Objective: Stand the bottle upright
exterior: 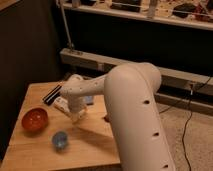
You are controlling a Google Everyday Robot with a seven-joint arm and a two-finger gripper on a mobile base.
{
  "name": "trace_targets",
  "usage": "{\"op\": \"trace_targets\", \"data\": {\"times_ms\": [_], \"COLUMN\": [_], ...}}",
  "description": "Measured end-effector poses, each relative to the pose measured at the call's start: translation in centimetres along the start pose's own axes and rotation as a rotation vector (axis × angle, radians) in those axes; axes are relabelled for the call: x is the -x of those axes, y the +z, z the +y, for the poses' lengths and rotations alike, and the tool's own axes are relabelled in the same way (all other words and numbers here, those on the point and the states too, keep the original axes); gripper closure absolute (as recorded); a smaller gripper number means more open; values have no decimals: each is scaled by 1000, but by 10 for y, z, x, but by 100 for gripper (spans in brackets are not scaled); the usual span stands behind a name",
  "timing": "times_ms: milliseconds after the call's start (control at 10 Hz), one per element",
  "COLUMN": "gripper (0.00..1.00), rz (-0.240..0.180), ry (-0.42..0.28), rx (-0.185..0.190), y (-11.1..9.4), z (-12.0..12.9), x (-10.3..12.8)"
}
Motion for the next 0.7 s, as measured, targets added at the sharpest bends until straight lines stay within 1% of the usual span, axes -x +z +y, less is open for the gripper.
{"op": "trace_targets", "data": {"times_ms": [100, 200, 400, 700], "gripper": [48, 49, 49, 49], "rz": [12, 19, 33, 42], "ry": [-6, -11, -20, -23], "rx": [-4, -7, -16, -25], "y": [2, 3, 6, 6], "z": [1, 2, 3, 1], "x": [-1, -1, 0, 1]}}
